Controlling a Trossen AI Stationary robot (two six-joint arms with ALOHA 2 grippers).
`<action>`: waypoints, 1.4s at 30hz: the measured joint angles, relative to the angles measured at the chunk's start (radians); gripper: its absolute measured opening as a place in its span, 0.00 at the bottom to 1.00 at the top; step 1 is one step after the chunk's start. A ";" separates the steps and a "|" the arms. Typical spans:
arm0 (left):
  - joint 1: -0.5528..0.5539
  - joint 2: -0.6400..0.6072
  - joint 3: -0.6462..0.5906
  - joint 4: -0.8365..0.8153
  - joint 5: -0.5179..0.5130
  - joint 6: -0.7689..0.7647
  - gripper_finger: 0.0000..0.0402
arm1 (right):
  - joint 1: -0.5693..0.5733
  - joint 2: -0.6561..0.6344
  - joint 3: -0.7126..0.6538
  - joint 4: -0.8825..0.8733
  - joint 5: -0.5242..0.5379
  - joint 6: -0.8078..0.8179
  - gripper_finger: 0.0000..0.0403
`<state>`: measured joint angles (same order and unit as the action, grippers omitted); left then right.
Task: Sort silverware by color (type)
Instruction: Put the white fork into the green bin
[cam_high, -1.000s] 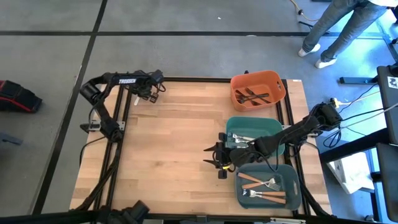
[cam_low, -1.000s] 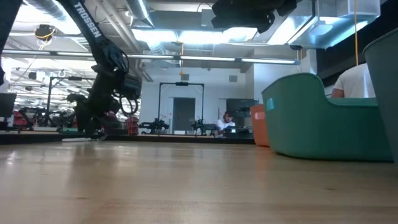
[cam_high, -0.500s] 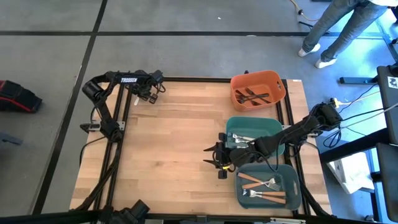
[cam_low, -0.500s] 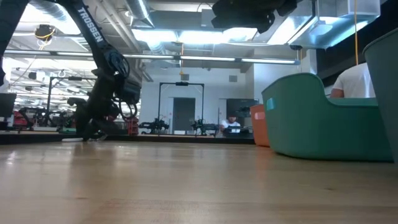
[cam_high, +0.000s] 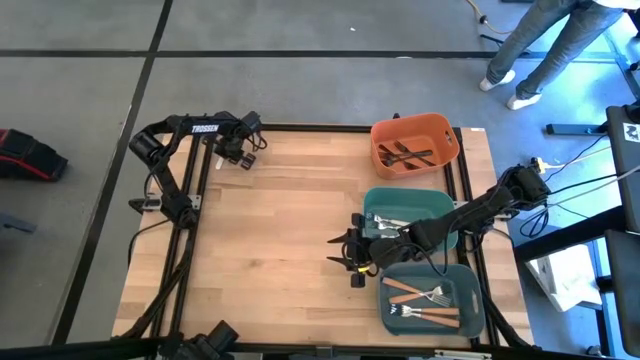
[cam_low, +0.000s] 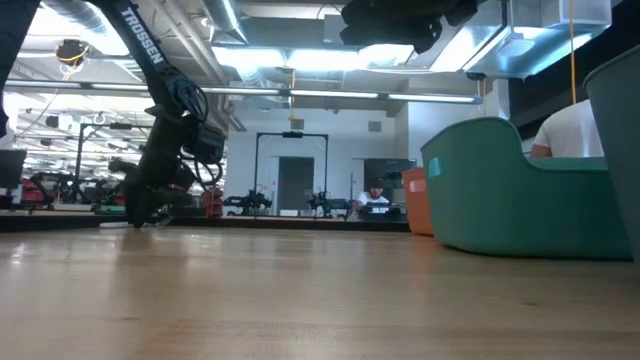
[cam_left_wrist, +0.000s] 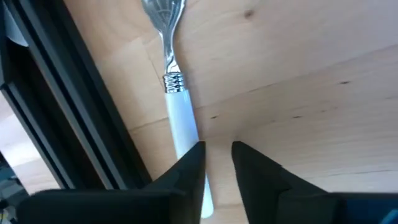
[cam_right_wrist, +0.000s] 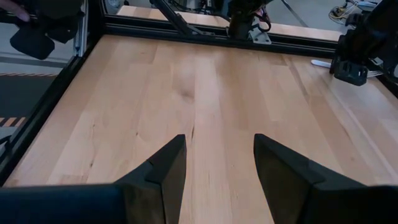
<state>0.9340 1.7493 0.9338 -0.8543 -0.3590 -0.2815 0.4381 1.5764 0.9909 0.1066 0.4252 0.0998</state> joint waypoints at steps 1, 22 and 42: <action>0.000 0.000 0.000 0.000 0.001 0.004 0.19 | 0.000 0.000 0.000 0.000 0.000 0.000 0.43; -0.022 0.003 0.033 -0.074 -0.297 -0.054 0.01 | 0.000 0.000 0.000 0.004 0.000 -0.001 0.43; -0.023 0.092 0.023 0.006 -0.247 -0.007 0.01 | 0.000 0.000 0.000 0.004 0.000 0.024 0.43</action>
<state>0.9109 1.8411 0.9569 -0.8482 -0.6062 -0.2887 0.4381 1.5768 0.9909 0.1108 0.4252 0.1234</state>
